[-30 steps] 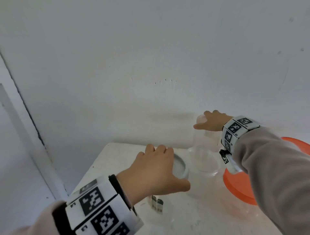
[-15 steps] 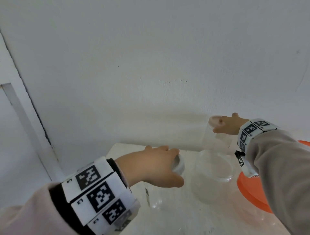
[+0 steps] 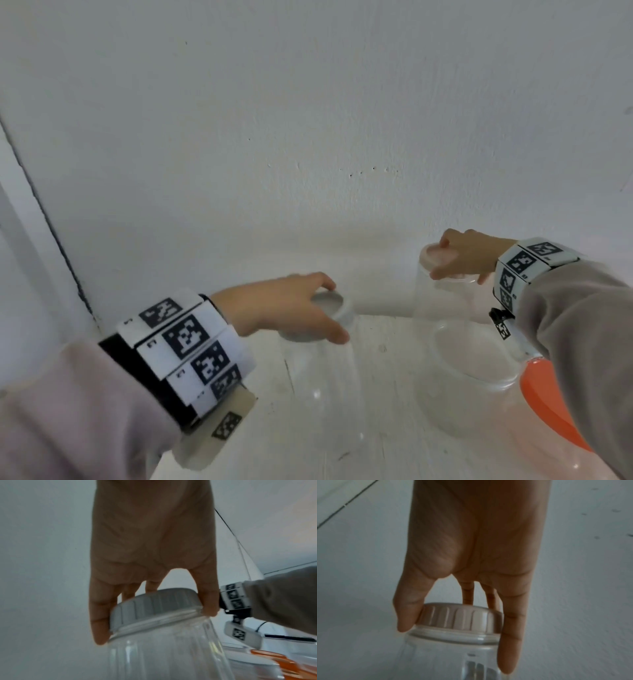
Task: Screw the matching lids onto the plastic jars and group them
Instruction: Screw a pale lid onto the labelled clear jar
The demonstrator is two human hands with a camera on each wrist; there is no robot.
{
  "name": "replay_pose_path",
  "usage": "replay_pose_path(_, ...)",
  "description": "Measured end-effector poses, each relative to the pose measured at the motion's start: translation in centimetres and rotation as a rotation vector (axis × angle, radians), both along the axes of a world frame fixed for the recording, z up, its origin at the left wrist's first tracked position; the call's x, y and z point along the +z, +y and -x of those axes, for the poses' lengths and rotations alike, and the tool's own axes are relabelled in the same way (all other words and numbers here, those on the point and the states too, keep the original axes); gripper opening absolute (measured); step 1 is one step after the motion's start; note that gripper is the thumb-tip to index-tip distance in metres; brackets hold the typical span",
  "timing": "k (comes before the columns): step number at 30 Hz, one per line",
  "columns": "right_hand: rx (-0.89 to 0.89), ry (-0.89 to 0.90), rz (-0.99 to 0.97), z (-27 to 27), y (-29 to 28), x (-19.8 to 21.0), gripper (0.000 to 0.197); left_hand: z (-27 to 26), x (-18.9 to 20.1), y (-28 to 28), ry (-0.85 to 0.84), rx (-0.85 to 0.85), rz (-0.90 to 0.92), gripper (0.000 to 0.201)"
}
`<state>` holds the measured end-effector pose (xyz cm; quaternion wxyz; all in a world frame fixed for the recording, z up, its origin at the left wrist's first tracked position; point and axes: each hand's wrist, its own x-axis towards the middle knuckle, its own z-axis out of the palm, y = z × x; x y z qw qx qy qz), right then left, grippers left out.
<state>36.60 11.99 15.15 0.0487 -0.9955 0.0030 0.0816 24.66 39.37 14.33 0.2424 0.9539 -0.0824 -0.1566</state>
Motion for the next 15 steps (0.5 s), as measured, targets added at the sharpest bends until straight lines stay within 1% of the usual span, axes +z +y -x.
replay_pose_path(3,0.079,-0.009,-0.007,-0.2,2.3,0.8,0.079,-3.0,1.0,1.9,-0.100,0.021,-0.021,0.088)
replay_pose_path(6,0.181,0.005,0.026,-0.4,4.8,1.3,0.083,-5.9,1.4,3.3,-0.162,-0.011,-0.009,0.093)
replay_pose_path(9,0.252,0.029,0.044,-0.8,7.2,1.0,0.083,-8.6,1.1,4.1,-0.185,-0.046,-0.018,0.094)
replay_pose_path(15,0.290,0.027,-0.013,-1.9,10.0,-0.3,0.084,-12.7,-0.3,4.8,-0.206,-0.082,-0.097,0.096)
